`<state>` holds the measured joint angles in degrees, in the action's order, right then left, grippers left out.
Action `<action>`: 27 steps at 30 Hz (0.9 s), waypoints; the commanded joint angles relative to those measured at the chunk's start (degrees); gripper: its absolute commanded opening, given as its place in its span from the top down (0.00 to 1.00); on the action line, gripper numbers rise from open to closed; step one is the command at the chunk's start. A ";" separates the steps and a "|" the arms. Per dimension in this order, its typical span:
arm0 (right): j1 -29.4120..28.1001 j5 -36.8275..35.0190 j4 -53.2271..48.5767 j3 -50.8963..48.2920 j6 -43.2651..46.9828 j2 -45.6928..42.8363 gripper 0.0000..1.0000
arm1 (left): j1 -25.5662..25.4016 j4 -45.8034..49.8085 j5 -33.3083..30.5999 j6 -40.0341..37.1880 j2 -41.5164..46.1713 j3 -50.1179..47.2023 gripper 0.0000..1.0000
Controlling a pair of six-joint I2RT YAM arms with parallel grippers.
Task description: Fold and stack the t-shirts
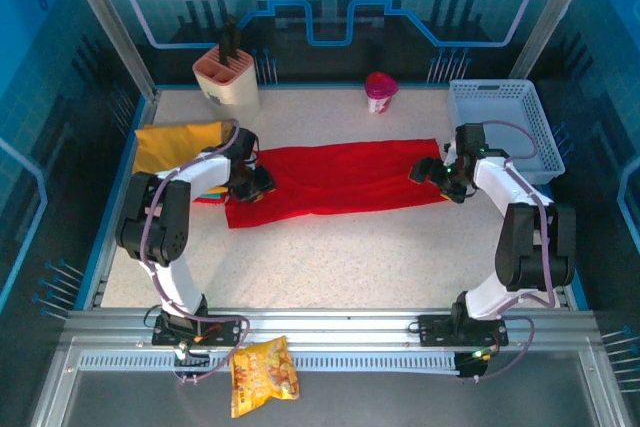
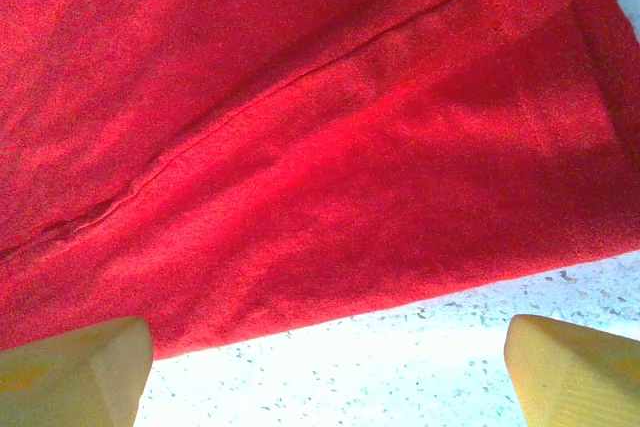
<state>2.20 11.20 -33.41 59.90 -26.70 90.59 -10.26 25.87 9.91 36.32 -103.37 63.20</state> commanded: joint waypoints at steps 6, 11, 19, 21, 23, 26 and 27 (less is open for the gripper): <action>0.29 0.69 -1.09 1.64 0.34 -0.76 0.09 | -0.20 -0.92 0.62 0.86 -1.36 2.29 0.83; 0.75 0.66 -1.48 1.72 0.63 -0.67 0.09 | -0.20 0.72 0.11 0.44 -0.69 4.28 1.00; 1.14 0.70 -1.66 1.46 0.92 -0.59 0.09 | -0.20 4.65 -0.03 -0.87 -2.06 12.34 1.00; 1.10 0.80 -1.73 1.45 0.97 -0.50 0.09 | -0.20 5.53 -0.07 -1.29 -3.39 15.17 1.00; 1.13 0.91 -1.75 1.46 1.05 -0.45 0.09 | -0.52 6.14 -0.59 -1.87 -4.94 17.56 1.00; 1.07 0.93 -2.07 1.69 1.25 -0.24 0.09 | -0.90 7.77 -0.39 -2.38 -7.95 21.83 1.00; 1.14 0.97 -2.26 1.80 1.34 -0.15 0.09 | -1.10 8.00 -0.49 -2.45 -8.84 22.96 1.00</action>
<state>2.70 11.20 -33.74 60.10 -26.46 90.59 -10.66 30.30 9.85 35.64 -109.38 82.98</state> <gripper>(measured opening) 0.910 0.053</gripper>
